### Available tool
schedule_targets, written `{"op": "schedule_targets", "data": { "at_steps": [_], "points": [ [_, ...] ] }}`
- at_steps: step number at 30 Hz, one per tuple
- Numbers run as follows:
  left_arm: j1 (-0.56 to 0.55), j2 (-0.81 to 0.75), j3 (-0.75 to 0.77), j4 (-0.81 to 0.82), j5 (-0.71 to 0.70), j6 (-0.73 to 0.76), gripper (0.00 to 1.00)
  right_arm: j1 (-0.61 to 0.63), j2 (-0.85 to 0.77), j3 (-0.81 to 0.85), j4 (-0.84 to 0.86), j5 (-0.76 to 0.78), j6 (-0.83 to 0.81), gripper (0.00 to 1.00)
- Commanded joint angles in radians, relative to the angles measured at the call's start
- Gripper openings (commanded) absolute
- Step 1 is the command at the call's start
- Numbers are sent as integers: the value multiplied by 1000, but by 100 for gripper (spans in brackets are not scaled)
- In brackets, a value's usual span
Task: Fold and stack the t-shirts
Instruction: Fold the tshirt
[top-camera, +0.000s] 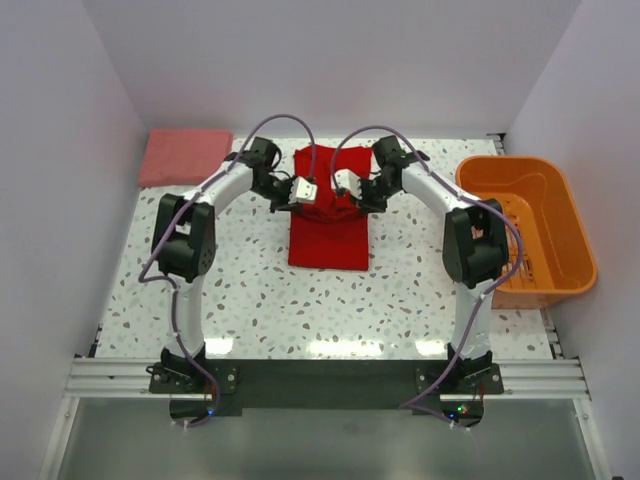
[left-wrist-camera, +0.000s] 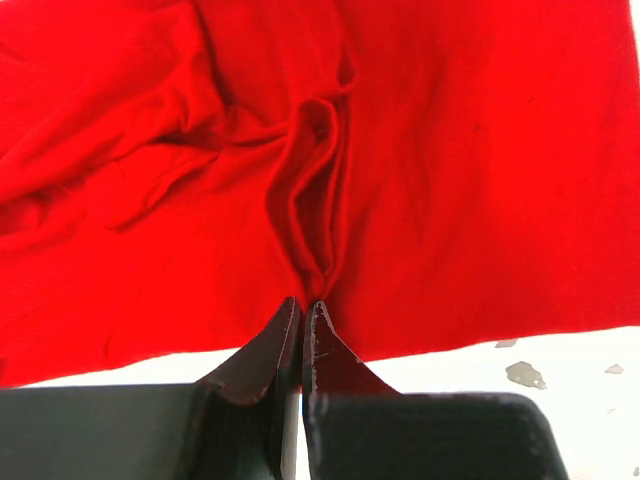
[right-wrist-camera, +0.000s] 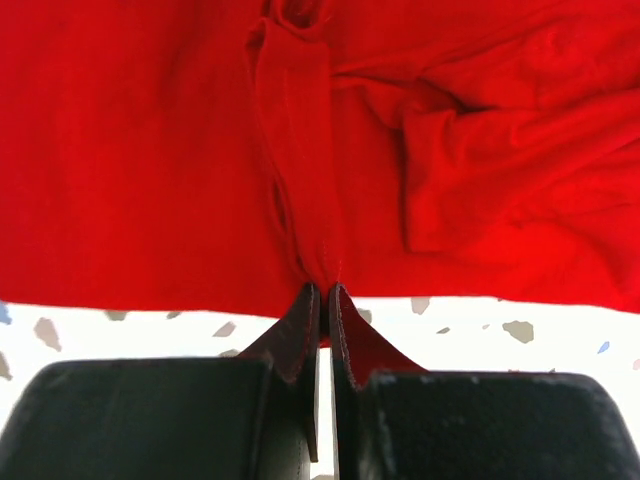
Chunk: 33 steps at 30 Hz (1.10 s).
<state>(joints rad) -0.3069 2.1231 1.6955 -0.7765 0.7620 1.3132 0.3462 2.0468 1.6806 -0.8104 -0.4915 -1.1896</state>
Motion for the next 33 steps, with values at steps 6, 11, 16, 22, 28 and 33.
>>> {"op": "schedule_targets", "data": {
  "at_steps": [6,11,16,22,28,33],
  "points": [
    [35,47,61,46,8,-11,16,-10,101,132,-30,-3,-47,4],
    [63,28,65,205,-21,-181,35,-19,86,142,3,71,-4,32],
    [109,-61,23,188,2,-236,40,-49,-6,99,-12,140,42,36],
    [108,-273,-299,186,66,-147,45,2,-190,-99,-26,65,109,47],
    [25,-419,-558,256,50,-118,46,131,-324,-338,3,45,179,46],
    [-43,-500,-720,364,11,-144,46,186,-370,-496,145,88,208,47]
  ]
}}
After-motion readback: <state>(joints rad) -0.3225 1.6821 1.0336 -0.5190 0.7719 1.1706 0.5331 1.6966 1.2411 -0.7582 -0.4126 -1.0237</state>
